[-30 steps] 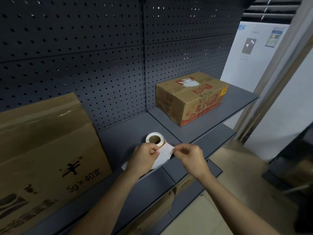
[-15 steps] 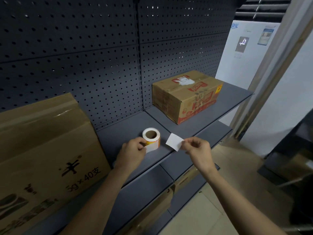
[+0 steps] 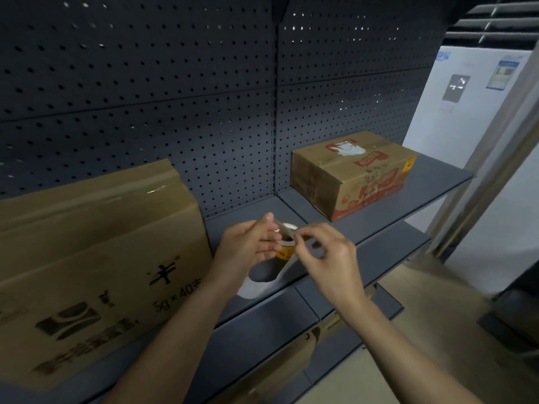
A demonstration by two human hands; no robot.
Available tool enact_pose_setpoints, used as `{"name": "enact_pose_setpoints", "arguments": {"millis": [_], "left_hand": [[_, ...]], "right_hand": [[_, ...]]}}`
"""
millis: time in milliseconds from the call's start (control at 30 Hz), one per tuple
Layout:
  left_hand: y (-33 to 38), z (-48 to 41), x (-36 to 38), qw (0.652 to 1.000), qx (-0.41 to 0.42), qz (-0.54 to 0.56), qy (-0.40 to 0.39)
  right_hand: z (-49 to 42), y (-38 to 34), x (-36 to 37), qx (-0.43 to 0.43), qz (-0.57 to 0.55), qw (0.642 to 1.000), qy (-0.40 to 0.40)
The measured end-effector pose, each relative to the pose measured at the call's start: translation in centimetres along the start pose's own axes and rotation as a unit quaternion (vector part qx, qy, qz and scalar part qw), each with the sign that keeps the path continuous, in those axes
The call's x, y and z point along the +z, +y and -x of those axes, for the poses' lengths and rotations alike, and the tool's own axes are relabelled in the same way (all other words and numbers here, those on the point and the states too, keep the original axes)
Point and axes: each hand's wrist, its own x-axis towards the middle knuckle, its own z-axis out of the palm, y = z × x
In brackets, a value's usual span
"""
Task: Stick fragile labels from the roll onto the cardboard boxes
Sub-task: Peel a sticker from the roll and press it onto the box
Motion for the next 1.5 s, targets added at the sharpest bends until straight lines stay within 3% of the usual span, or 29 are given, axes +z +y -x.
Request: {"name": "enact_pose_setpoints", "arguments": {"millis": [200,433,533,633,767,967,1500], "left_hand": [[0.2,1.0,-2.1,0.997,0.050,-0.053,0.009],[0.4,2.8,-3.8,0.972,0.151,-0.170,0.054],[0.5,3.4,-4.5,0.963,0.171,-0.196,0.071],[0.6,4.1,-5.0,0.959,0.179,-0.204,0.082],[0.9,5.5,-5.5,0.960,0.187,-0.189,0.092],[1.2,7.2,-6.8,0.947,0.193,-0.218,0.134],[3.7,11.8,-8.3,0.788,0.264,-0.482,0.276]], "right_hand": [[0.3,-0.6,1.5,-0.130,0.063,0.989,-0.034],[0.3,-1.7,1.8,-0.151,0.023,0.985,-0.082],[0.3,-2.6,1.5,-0.117,-0.035,0.990,-0.074],[-0.2,-3.4,1.4,-0.011,-0.128,0.991,-0.041],[-1.1,-4.1,1.8,0.120,-0.264,0.952,-0.094],[-1.2,-5.9,2.8,0.128,-0.339,0.922,-0.137],[-1.3,-9.1,5.4,0.015,-0.324,0.936,-0.136]]}}
